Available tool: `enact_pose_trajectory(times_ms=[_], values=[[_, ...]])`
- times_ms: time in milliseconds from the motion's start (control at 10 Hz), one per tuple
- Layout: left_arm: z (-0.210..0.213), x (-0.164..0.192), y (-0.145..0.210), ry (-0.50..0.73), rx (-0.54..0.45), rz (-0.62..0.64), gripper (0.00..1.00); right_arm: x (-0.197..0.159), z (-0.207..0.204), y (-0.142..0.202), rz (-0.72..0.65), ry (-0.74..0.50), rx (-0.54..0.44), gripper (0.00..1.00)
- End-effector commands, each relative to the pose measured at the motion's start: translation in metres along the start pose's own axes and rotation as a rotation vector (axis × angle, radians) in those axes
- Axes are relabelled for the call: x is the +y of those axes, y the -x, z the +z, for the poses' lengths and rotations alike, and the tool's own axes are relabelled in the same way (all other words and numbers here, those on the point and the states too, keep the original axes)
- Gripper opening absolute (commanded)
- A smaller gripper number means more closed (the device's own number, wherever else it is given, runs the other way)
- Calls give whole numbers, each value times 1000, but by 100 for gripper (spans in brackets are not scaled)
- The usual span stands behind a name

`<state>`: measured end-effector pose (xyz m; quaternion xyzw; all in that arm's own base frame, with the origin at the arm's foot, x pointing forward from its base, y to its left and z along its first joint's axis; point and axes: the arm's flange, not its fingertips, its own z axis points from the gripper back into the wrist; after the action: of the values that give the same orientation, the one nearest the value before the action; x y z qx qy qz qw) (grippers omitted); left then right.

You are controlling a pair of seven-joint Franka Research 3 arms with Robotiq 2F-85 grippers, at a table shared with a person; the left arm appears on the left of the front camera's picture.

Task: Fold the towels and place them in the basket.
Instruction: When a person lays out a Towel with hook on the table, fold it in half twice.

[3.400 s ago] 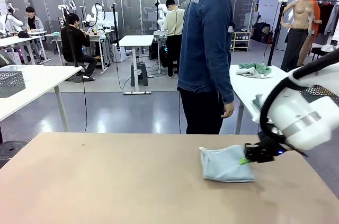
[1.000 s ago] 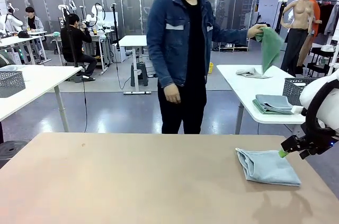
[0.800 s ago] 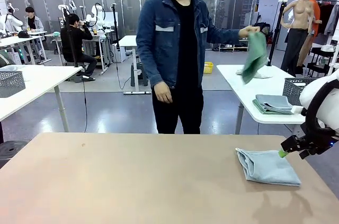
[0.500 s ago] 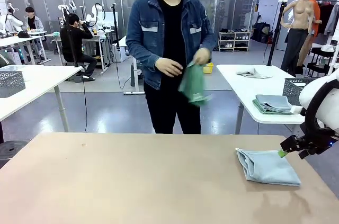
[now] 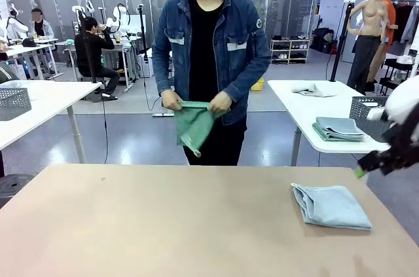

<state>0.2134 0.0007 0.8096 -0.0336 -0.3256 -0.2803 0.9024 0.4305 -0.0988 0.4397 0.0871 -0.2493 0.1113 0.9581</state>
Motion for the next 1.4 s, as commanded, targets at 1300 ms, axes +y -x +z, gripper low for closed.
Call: enact_pose_trajectory(times_ms=[1300], values=[[-1,-1,1,7,-2,-5,100,130,359,10,172,-118,-20,91]])
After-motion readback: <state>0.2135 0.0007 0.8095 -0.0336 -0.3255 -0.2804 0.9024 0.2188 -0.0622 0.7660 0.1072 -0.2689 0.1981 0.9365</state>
